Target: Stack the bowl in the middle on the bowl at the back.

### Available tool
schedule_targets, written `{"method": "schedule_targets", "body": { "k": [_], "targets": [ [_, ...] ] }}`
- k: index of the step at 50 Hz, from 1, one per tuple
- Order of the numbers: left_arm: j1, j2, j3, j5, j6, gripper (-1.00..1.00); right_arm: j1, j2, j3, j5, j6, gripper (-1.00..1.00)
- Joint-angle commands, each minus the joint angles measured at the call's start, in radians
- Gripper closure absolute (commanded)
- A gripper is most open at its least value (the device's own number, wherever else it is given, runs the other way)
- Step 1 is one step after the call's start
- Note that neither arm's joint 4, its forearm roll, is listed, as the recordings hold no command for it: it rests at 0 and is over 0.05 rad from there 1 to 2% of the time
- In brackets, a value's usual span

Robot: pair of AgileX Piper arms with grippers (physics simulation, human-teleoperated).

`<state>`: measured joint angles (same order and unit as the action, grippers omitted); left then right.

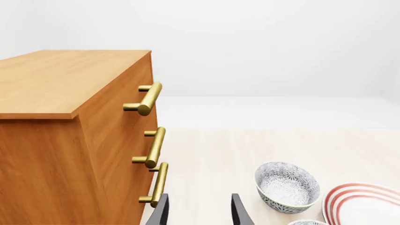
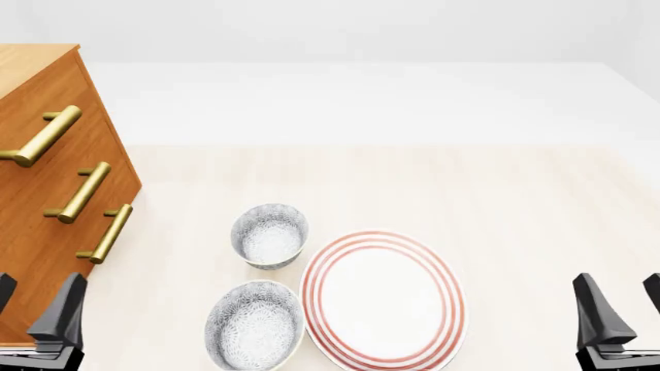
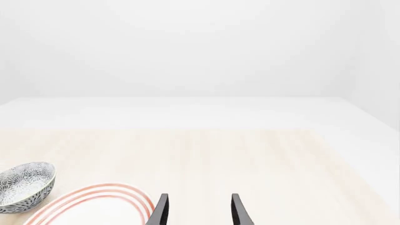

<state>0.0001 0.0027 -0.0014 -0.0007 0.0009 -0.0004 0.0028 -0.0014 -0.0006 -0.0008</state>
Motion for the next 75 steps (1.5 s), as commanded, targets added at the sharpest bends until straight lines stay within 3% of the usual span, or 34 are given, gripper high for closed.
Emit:
{"method": "schedule_targets", "body": {
  "k": [1,20,23,27,29,37,39,40,42,44,45,54,55,57,59,61,63,64,68,75],
  "targets": [
    [0.001,0.007,-0.003,-0.001,0.001,-1.00,-0.003,0.007,-0.004,-0.002,-0.001,-1.00],
    [-0.006,0.006,-0.020,0.006,-0.031,-1.00,-0.010,0.000,-0.007,0.001,0.001,-1.00],
    [0.008,0.035,-0.050,-0.002,-0.135,-1.00,-0.013,-0.001,-0.006,0.000,0.006,-1.00],
    [-0.019,0.054,-0.114,0.027,-0.113,-1.00,-0.016,-0.002,-0.005,0.000,0.010,-1.00],
    [-0.016,0.060,-0.178,0.070,-0.153,-1.00,-0.019,-0.002,-0.005,-0.001,0.014,-1.00],
    [-0.147,0.134,-0.300,0.176,-0.080,-1.00,-0.021,-0.002,-0.007,-0.004,0.024,-1.00],
    [-0.185,0.169,-0.321,0.206,-0.120,-1.00,-0.024,-0.002,-0.007,-0.005,0.027,-1.00],
    [-0.179,0.176,-0.326,0.218,-0.179,-1.00,-0.025,-0.002,-0.007,-0.005,0.029,-1.00],
    [-0.213,0.253,-0.349,0.236,-0.151,-1.00,-0.026,-0.002,-0.007,-0.005,0.033,-1.00],
    [-0.239,0.255,-0.367,0.259,-0.172,-1.00,-0.026,-0.002,-0.007,-0.005,0.034,-1.00],
    [-0.304,0.315,-0.417,0.315,-0.100,-1.00,-0.023,-0.002,-0.007,-0.005,0.035,-1.00],
    [-0.360,0.489,-0.558,0.498,-0.110,-1.00,-0.024,-0.002,-0.011,-0.006,0.043,-1.00],
    [-0.379,0.514,-0.567,0.517,-0.148,-1.00,-0.024,-0.002,-0.011,-0.005,0.043,-1.00],
    [-0.407,0.554,-0.583,0.550,-0.152,-1.00,-0.025,-0.002,-0.012,-0.005,0.044,-1.00],
    [-0.412,0.592,-0.584,0.567,-0.137,-1.00,-0.024,-0.002,-0.013,-0.004,0.044,-1.00],
    [-0.415,0.615,-0.600,0.597,-0.170,-1.00,-0.025,-0.002,-0.015,-0.003,0.044,-1.00],
    [-0.388,0.650,-0.599,0.610,-0.134,-1.00,-0.025,-0.002,-0.016,-0.003,0.045,-1.00],
    [-0.406,0.681,-0.585,0.615,-0.173,-1.00,-0.025,-0.002,-0.018,-0.002,0.045,-1.00],
    [-0.435,0.727,-0.558,0.618,-0.181,-1.00,-0.026,-0.002,-0.021,-0.001,0.045,-1.00],
    [-0.508,0.754,-0.528,0.613,-0.271,-1.00,-0.030,0.001,-0.024,-0.002,0.051,-1.00]
  ]
}}
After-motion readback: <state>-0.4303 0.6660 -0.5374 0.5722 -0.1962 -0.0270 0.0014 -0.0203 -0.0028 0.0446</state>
